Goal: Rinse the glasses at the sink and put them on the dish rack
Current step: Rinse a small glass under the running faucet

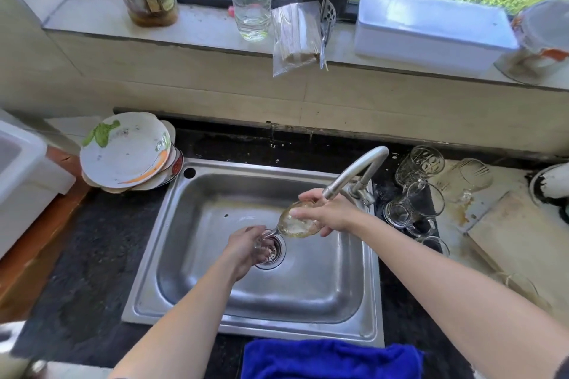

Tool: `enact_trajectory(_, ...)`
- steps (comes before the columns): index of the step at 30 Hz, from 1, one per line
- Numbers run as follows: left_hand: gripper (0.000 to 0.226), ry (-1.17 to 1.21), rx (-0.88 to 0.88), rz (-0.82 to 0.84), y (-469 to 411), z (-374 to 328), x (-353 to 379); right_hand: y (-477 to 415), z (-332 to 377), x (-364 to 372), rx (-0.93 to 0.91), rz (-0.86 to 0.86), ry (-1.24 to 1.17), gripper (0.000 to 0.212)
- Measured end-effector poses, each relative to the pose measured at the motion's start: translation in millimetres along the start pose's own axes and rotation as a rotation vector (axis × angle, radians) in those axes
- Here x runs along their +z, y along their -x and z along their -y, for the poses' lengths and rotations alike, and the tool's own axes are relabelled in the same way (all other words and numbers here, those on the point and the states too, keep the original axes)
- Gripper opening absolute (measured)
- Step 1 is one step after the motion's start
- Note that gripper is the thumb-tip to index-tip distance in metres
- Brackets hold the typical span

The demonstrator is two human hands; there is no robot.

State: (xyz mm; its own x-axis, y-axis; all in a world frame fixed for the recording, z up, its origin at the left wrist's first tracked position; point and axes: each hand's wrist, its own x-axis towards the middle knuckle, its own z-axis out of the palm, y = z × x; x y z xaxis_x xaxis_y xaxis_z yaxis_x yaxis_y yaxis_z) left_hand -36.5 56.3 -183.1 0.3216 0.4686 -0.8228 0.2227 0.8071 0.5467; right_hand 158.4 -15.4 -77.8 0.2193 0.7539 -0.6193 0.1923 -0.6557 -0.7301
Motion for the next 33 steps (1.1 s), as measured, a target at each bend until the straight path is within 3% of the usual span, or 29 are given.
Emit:
enact_trajectory(3,0.014,-0.098,-0.106,0.033,3,-2,-3,0,-2,-6,-0.081,0.085,0.055,0.071)
enact_trajectory(8,0.004,0.069,-0.004,0.033,4,-4,3,-3,-9,-7,0.035,-0.06,-0.095,0.046)
enact_trajectory(10,0.004,0.036,-0.007,0.032,1,-5,3,-1,-11,-9,0.021,-0.042,-0.066,0.039)
enact_trajectory(14,0.013,-0.072,-0.179,0.071,6,-5,3,1,-12,-16,-0.086,0.047,0.043,0.065)
enact_trajectory(20,0.014,-0.034,-0.072,0.019,5,-5,10,0,-14,-12,-0.028,-0.053,-0.007,0.049)
enact_trajectory(23,0.013,-0.141,-0.165,0.072,12,-10,8,0,-15,-14,-0.066,0.052,0.004,0.063)
enact_trajectory(25,0.017,-0.158,-0.216,0.101,17,-12,8,0,-13,-16,-0.063,0.049,-0.012,0.055)
enact_trajectory(27,0.018,-0.098,-0.178,0.098,17,-11,12,0,-13,-15,-0.033,-0.006,-0.013,0.041)
enact_trajectory(31,0.013,-0.15,-0.078,0.015,17,-13,17,-2,-19,-14,0.047,-0.056,-0.032,0.048)
enact_trajectory(33,0.014,-0.226,-0.043,-0.054,23,-17,19,-3,-25,-14,0.023,-0.068,-0.059,0.035)
